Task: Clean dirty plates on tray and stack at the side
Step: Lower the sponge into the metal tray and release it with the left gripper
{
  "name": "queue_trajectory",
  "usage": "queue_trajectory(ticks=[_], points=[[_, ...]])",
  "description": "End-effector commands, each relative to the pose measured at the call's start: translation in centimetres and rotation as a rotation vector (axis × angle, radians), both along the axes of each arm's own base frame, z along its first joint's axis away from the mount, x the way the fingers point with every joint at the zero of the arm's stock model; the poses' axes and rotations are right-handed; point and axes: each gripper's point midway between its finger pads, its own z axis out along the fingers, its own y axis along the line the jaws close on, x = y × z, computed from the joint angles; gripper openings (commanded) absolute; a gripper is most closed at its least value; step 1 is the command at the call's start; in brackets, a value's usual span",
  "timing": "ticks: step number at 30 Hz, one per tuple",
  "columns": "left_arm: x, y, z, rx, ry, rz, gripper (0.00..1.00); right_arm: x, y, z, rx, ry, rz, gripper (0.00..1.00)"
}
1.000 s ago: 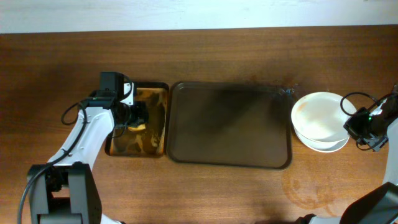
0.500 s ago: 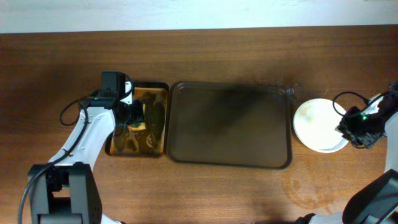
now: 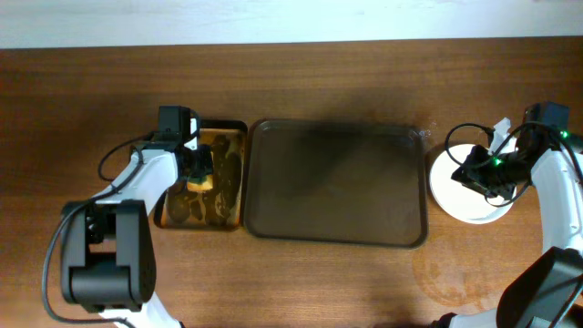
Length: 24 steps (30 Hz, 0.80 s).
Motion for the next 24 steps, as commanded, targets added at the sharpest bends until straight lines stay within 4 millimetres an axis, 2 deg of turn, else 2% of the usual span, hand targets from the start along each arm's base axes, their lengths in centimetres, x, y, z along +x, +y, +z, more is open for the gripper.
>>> queue_trajectory(ticks=[1, 2, 4, 5, 8, 11, 12, 15, 17, 18, 21, 24], points=[[-1.2, 0.2, -4.0, 0.014, 0.106, 0.000, 0.07, 0.2, 0.3, 0.3, 0.004, -0.008, 0.019, 0.27], [-1.5, 0.2, -4.5, 0.014, 0.125, 0.000, 0.14, 0.2, 0.4, 0.3, 0.004, -0.007, 0.019, 0.27], [-1.7, 0.1, -4.6, 0.011, 0.133, -0.001, 0.12, 0.1, 0.4, 0.3, 0.005, -0.006, 0.019, 0.27], [-1.5, 0.1, -3.9, 0.010, 0.125, -0.002, 0.12, 0.1, 0.4, 0.2, 0.005, -0.004, 0.019, 0.27], [-0.3, -0.6, 0.0, -0.024, 0.062, -0.015, 0.21, 0.1, 0.4, 0.2, 0.005, -0.004, 0.019, 0.27], [0.1, -0.9, 4.0, -0.045, -0.014, -0.023, 0.45, 0.1, 0.4, 0.2, 0.006, -0.004, 0.019, 0.27], [-0.3, -0.9, 4.7, -0.046, -0.012, -0.023, 0.45, 0.1, 0.4, 0.2, 0.005, -0.004, 0.019, 0.27], [-1.3, -1.0, 4.3, -0.050, 0.030, -0.024, 0.43, 0.1, 0.4, 0.2, 0.005, -0.004, 0.019, 0.27], [-2.3, -1.5, 3.2, -0.081, 0.061, -0.034, 0.26, 0.1, 0.4, 0.2, 0.005, -0.004, 0.019, 0.27], [-2.7, -1.5, 2.7, -0.080, 0.072, -0.034, 0.22, 0.1, 0.4, 0.2, 0.005, -0.004, 0.019, 0.27], [-3.3, -1.5, 1.1, -0.080, 0.072, -0.033, 0.23, 0.1, 0.4, 0.2, 0.005, -0.004, 0.019, 0.27], [-4.2, -1.2, -1.4, -0.066, 0.095, -0.028, 0.23, 0.1, 0.4, 0.2, 0.006, -0.003, 0.019, 0.27]])
